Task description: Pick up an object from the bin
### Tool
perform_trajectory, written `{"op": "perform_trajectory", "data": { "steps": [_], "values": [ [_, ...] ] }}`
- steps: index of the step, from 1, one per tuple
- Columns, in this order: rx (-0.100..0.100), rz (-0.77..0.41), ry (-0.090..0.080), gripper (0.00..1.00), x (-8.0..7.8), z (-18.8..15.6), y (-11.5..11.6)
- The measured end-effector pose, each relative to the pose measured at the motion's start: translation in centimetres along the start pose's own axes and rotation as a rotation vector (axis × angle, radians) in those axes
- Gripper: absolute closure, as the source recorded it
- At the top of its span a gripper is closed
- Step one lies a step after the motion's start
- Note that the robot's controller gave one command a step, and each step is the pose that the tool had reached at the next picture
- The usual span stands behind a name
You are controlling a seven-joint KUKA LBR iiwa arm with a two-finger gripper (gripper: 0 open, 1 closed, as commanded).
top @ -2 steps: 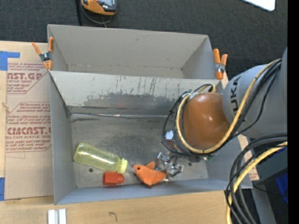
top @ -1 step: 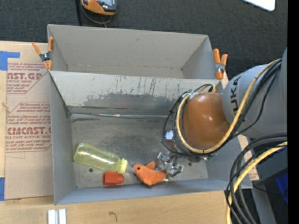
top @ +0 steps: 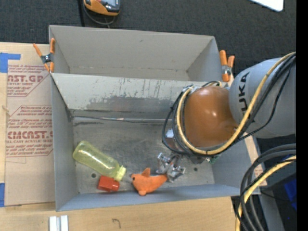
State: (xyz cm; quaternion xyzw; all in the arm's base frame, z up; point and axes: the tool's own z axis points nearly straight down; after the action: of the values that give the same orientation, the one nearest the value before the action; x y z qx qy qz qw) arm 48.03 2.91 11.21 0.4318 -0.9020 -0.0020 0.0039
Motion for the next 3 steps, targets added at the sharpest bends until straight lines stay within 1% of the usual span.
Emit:
{"op": "perform_trajectory", "data": {
  "steps": [1, 2, 3],
  "values": [
    [0.003, 0.151, -0.007, 1.0, -0.5, -5.2, -0.1],
    [0.009, 0.281, -0.012, 1.0, -0.4, -6.6, -1.7],
    [0.01, 0.279, -0.012, 1.0, -0.3, -6.0, -1.7]
  ]
}}
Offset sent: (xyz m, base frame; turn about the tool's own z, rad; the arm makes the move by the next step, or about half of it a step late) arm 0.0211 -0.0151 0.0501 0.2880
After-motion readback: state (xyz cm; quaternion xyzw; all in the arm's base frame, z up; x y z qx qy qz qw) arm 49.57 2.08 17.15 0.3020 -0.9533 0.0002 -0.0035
